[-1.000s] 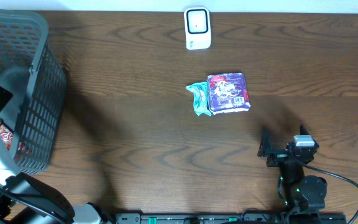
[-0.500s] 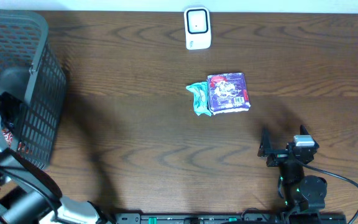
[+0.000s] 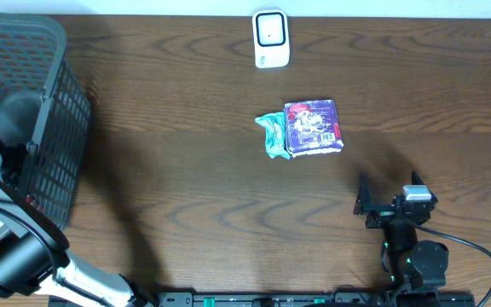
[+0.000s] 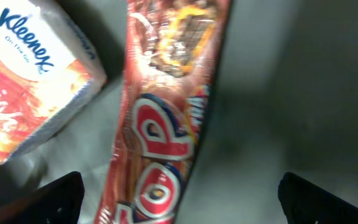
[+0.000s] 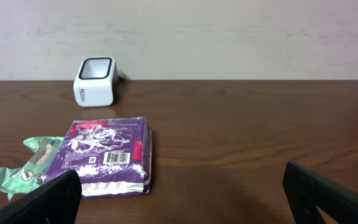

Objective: Scan the item barcode
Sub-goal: 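Reach into the basket and grasp the red Top chocolate bar, then carry the Top chocolate bar out toward the other items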

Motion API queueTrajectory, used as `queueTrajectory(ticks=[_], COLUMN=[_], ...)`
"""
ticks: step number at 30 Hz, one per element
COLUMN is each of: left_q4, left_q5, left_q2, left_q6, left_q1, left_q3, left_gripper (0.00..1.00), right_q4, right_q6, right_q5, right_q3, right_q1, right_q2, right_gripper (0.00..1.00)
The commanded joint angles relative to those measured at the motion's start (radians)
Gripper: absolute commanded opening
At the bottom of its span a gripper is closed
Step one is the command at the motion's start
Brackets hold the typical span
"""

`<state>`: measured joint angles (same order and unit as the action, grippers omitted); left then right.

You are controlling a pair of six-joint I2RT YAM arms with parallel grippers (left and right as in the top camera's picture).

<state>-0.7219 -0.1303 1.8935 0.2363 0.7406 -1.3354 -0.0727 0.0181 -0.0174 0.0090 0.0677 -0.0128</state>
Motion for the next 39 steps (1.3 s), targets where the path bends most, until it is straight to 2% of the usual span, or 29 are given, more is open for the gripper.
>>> queueTrajectory(ticks=[1,11,16,25,27,29,32,33,39], left_q4=[-0.004,-0.013,-0.022,-0.029,-0.029,-0.029,-0.029,-0.03,-0.038], left_q5=[-0.019,-0.009,-0.009,0.044,0.044,0.044,0.044,0.044,0.045], left_q2=[0.03,0.073,0.087,0.129,0.13,0.13,0.13,0.13,0.114], left_q6=[0.01,0.01,0.01,0.009,0.009,0.009,0.01,0.009,0.01], left_q1=[0.027,0.031,0.031,0.031,0.031,0.031,0.031,0.031,0.031], left_q3=[0.006,0.008,0.01,0.01,0.01,0.01,0.01,0.01,0.009], left_gripper=[0.99,0.98,0.84,0.82,0.66,0.41,0.11,0.08,0.07], right_q4=[-0.002,-0.002,-0.002,-0.002,-0.002,-0.002,-0.002,-0.002,-0.002], right_q6=[0.01,0.01,0.01,0.01,0.01,0.01,0.01,0.01,0.01], right_q5=[0.001,0.001,0.001,0.001,0.001,0.001,0.001,0.001,0.001], right_q3=[-0.003,-0.003,-0.003,-0.003,-0.003,-0.003,-0.003,-0.003,-0.003], right_q1=[0.007,0.007,0.007,0.007,0.007,0.007,0.007,0.007,0.007], right_q2=[0.004,0.004,0.004,0.004,0.004,0.004,0.004,0.004,0.004], right_gripper=[0.99,0.99,0.99,0.99,0.99,0.99,0.99,0.99,0.99])
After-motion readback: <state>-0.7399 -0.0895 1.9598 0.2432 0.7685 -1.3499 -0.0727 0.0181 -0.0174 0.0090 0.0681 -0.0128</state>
